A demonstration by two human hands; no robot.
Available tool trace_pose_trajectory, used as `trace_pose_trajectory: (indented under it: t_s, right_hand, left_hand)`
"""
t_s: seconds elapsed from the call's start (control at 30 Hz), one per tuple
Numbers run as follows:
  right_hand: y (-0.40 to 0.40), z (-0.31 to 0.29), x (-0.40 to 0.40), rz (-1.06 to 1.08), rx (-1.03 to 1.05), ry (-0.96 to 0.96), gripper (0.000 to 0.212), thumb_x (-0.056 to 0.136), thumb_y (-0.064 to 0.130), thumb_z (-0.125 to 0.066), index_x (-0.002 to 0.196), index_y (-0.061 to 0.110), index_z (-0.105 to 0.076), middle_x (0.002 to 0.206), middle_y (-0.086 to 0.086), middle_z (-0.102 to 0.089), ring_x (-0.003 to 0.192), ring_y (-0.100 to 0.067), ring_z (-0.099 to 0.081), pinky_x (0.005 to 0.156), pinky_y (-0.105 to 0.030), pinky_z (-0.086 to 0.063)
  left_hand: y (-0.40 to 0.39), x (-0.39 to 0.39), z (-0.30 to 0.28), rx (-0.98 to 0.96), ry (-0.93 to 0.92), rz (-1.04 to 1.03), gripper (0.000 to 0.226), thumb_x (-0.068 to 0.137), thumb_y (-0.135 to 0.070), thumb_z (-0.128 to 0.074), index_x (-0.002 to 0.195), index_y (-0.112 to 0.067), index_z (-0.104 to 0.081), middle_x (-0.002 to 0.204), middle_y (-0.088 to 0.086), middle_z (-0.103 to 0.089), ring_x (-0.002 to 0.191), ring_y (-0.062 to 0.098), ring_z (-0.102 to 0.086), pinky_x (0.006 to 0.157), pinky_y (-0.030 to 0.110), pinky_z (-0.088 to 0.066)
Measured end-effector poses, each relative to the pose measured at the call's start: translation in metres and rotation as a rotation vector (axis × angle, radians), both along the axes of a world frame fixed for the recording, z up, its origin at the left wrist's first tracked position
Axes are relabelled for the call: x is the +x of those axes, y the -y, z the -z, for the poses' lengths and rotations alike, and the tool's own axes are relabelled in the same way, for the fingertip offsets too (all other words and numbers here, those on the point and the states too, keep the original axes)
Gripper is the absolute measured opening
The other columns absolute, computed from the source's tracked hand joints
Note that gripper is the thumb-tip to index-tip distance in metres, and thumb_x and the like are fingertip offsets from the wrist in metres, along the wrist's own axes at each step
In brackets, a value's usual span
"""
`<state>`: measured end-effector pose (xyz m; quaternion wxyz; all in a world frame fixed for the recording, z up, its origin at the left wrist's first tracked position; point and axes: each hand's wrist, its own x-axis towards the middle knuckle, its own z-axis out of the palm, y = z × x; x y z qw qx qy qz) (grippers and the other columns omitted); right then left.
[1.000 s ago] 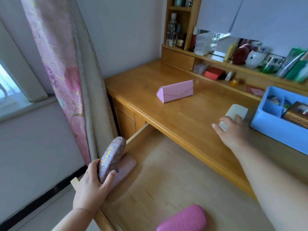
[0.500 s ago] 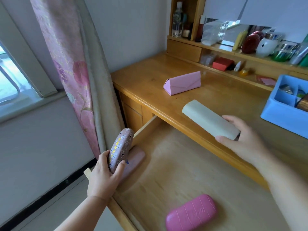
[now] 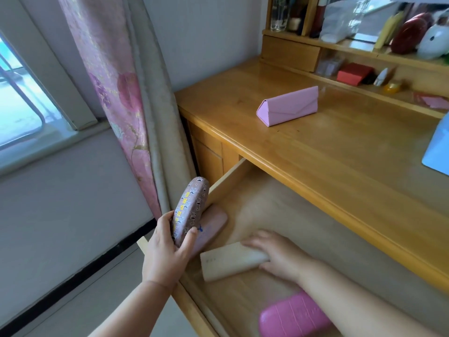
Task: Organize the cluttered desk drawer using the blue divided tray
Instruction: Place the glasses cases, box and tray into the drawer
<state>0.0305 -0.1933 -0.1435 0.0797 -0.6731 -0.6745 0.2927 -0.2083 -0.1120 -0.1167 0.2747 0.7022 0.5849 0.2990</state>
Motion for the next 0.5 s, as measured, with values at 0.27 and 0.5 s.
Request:
trace_pose_trajectory:
  t_s: [0.27,0.5]
  right_hand:
    - [-0.032,0.021,-0.034,0.299,0.136,0.185,0.067,0.082,0.020,-0.064,0.140,0.040,-0.037,0.134,-0.001,-0.041,0.120,-0.025,-0.049,0.096,-0.032,-0.042]
    - [-0.027,0.019,-0.048,0.303,0.114,-0.152,0.081,0.080,0.019,-0.069,0.148,0.021,-0.025,0.148,-0.004,-0.032,0.137,-0.018,-0.033,0.109,-0.020,-0.025]
  left_hand:
    - [-0.002,-0.001,0.002,-0.007,0.010,-0.003,0.047,0.072,-0.058,-0.050,0.114,-0.039,-0.042,0.103,-0.023,-0.056,0.095,0.006,-0.052,0.067,0.018,-0.037]
    - [-0.003,-0.001,0.004,0.006,-0.080,0.014,0.048,0.077,-0.056,-0.054,0.118,-0.034,-0.041,0.109,-0.017,-0.058,0.097,0.011,-0.054,0.071,0.027,-0.036]
